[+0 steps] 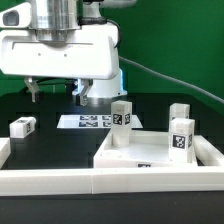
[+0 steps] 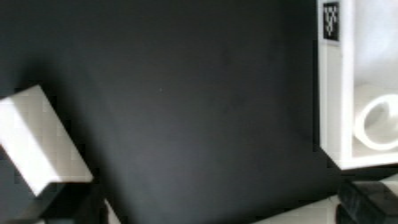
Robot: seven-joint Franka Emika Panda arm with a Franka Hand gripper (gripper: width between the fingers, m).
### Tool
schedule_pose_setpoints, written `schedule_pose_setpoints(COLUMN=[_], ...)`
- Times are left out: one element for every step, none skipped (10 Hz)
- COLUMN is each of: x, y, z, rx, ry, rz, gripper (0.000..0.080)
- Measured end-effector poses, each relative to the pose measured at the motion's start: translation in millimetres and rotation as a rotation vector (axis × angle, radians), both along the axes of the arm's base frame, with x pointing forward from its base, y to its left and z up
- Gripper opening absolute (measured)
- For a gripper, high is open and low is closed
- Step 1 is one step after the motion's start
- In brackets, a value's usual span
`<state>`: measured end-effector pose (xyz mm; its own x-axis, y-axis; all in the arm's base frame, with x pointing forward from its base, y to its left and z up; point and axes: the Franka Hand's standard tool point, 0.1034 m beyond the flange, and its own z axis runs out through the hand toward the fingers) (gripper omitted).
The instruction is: Assemble square table
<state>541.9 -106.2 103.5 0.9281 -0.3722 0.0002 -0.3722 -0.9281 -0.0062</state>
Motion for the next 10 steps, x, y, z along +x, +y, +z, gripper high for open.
schedule_pose_setpoints(x=[-6.0, -12.5, -25.1, -40.9, -49.9, -56.6, -62.0, -65.4, -70.8, -72.6], y=[0.7, 1.3, 2.8, 5.8, 7.1, 6.2, -1.1, -8.8, -4.8, -3.9], z=[-1.1, -3.1, -7.9, -11.5, -12.9, -13.4, -13.8, -14.7, -16.1, -16.9], rx=[0.003, 0.005, 0.006, 0.013, 0.017, 0.020, 0.022, 0.021, 0.025, 0.026], ry=[0.005, 0.010, 0.010, 0.024, 0.030, 0.034, 0.036, 0.036, 0.042, 0.045], rz=[-0.002, -0.005, -0.014, -0.018, -0.019, -0.015, 0.011, 0.014, 0.016, 0.019], gripper=[0.0649, 0.0649, 0.0649, 0.0649, 0.0649, 0.0649, 0.0649, 0.0649, 0.0649, 0.0649])
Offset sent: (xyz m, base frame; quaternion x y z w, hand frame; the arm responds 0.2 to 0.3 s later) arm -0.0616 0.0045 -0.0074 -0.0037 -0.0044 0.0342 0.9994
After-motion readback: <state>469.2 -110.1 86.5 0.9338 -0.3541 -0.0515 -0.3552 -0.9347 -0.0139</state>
